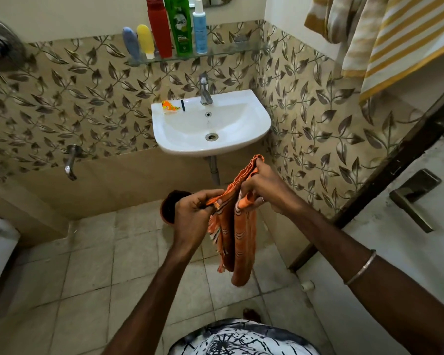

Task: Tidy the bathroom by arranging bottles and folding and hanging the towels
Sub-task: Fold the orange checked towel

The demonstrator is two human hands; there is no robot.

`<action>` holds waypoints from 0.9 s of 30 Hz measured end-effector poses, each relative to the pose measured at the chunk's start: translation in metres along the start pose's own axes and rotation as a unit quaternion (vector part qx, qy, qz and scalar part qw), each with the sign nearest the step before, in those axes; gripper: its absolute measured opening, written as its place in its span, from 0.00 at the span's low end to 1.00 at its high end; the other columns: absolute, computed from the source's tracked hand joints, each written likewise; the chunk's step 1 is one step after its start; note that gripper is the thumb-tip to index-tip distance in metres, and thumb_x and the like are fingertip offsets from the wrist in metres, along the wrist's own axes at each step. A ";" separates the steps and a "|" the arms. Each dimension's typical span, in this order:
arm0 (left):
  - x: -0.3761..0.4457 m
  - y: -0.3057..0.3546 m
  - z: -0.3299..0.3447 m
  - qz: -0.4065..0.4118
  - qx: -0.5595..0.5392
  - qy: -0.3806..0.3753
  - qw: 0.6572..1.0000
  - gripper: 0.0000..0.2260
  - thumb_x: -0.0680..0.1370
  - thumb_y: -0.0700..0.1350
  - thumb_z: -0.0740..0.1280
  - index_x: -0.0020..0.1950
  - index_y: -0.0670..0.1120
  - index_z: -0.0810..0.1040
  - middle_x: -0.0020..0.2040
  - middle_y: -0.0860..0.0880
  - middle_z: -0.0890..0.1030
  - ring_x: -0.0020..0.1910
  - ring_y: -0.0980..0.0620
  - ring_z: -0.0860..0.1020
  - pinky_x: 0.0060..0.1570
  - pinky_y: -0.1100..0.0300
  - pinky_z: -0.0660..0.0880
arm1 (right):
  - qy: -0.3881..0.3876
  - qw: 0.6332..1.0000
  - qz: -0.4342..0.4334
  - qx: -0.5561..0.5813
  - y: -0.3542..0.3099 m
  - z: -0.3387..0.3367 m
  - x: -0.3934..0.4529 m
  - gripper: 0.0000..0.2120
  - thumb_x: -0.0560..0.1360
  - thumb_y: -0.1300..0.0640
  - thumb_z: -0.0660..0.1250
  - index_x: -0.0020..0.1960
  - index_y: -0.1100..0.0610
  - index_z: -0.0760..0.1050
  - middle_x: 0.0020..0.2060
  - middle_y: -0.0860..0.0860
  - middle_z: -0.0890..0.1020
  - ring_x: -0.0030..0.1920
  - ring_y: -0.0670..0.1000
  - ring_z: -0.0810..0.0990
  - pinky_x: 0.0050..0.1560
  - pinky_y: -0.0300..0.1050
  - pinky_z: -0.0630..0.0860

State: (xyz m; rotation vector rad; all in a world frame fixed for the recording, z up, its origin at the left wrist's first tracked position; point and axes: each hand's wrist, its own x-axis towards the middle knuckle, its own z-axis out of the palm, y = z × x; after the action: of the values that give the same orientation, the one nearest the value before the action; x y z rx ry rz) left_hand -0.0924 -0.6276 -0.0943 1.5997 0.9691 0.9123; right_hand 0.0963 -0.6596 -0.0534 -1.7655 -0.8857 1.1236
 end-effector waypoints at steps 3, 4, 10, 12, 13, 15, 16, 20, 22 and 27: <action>-0.002 0.006 0.011 0.014 -0.010 -0.004 1.000 0.11 0.76 0.35 0.71 0.54 0.47 0.86 0.46 0.58 0.86 0.47 0.54 0.85 0.46 0.48 0.84 | 0.017 1.000 -0.001 0.011 -0.002 0.001 0.002 0.23 0.68 0.73 0.67 0.58 0.59 0.64 0.46 0.58 0.75 0.37 0.56 0.83 0.31 0.51 0.82; -0.002 0.007 0.014 0.019 -0.010 -0.003 1.000 0.11 0.76 0.35 0.71 0.54 0.47 0.86 0.46 0.58 0.86 0.47 0.55 0.85 0.47 0.49 0.84 | 0.020 1.000 -0.003 0.006 -0.003 0.000 0.001 0.24 0.69 0.73 0.67 0.61 0.59 0.64 0.44 0.57 0.74 0.36 0.54 0.82 0.28 0.46 0.80; 0.001 0.016 0.022 0.043 -0.024 0.027 0.998 0.11 0.75 0.34 0.71 0.54 0.46 0.85 0.48 0.53 0.87 0.48 0.56 0.85 0.48 0.56 0.83 | 0.027 0.999 0.000 -0.032 -0.005 -0.003 0.001 0.46 0.69 0.69 0.70 0.79 0.54 0.50 0.52 0.55 0.75 0.49 0.58 0.81 0.36 0.56 0.85; 0.001 0.020 0.025 0.059 -0.024 0.027 0.998 0.11 0.75 0.34 0.72 0.54 0.46 0.86 0.47 0.53 0.87 0.47 0.58 0.85 0.47 0.61 0.82 | 0.029 1.000 0.000 -0.008 -0.007 -0.003 0.000 0.49 0.70 0.70 0.69 0.81 0.53 0.43 0.51 0.55 0.76 0.44 0.55 0.83 0.33 0.51 0.84; 0.000 0.022 0.027 0.072 -0.018 0.027 0.997 0.11 0.75 0.34 0.72 0.54 0.45 0.86 0.47 0.53 0.87 0.47 0.58 0.85 0.47 0.63 0.81 | 0.033 0.999 -0.002 0.005 -0.008 -0.003 -0.002 0.49 0.71 0.70 0.68 0.81 0.54 0.42 0.49 0.54 0.76 0.41 0.53 0.82 0.30 0.46 0.81; -0.003 0.024 0.030 0.098 -0.010 0.024 0.995 0.12 0.75 0.34 0.73 0.56 0.45 0.85 0.49 0.54 0.86 0.49 0.60 0.84 0.48 0.63 0.81 | 0.051 0.998 -0.005 0.025 -0.009 -0.003 -0.001 0.47 0.71 0.69 0.68 0.81 0.55 0.45 0.48 0.54 0.76 0.40 0.50 0.81 0.30 0.44 0.79; -0.004 0.024 0.032 0.107 -0.007 0.018 0.994 0.14 0.74 0.34 0.73 0.57 0.46 0.84 0.50 0.55 0.86 0.50 0.61 0.84 0.50 0.63 0.81 | 0.058 0.998 -0.007 0.034 -0.009 -0.004 0.001 0.47 0.70 0.67 0.69 0.81 0.56 0.46 0.49 0.55 0.77 0.43 0.52 0.81 0.33 0.47 0.81; -0.005 0.018 0.038 0.176 0.088 0.012 0.980 0.29 0.69 0.40 0.79 0.67 0.51 0.76 0.56 0.56 0.81 0.56 0.60 0.81 0.53 0.64 0.79 | 0.053 0.996 0.001 0.068 -0.010 -0.004 -0.001 0.46 0.63 0.60 0.69 0.77 0.55 0.53 0.52 0.61 0.80 0.51 0.62 0.84 0.45 0.61 0.84; -0.001 0.017 0.041 0.215 0.144 0.040 0.965 0.30 0.68 0.38 0.79 0.68 0.51 0.75 0.57 0.52 0.81 0.55 0.55 0.80 0.52 0.60 0.78 | 0.036 0.994 -0.009 0.101 -0.010 -0.003 0.000 0.36 0.68 0.64 0.68 0.73 0.55 0.58 0.48 0.61 0.81 0.43 0.60 0.85 0.37 0.55 0.83; 0.014 0.027 0.030 0.194 0.100 0.085 0.972 0.22 0.72 0.31 0.73 0.63 0.48 0.79 0.50 0.55 0.84 0.48 0.62 0.82 0.45 0.66 0.79 | -0.016 0.988 -0.024 0.153 -0.008 -0.011 -0.005 0.37 0.72 0.68 0.63 0.78 0.55 0.53 0.49 0.65 0.83 0.42 0.61 0.85 0.45 0.58 0.84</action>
State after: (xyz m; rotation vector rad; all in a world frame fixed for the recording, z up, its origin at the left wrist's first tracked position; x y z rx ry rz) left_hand -0.0553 -0.6306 -0.0730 1.9509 0.9009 1.2681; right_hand 0.1036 -0.6637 -0.0418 -1.4718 -0.7271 1.1910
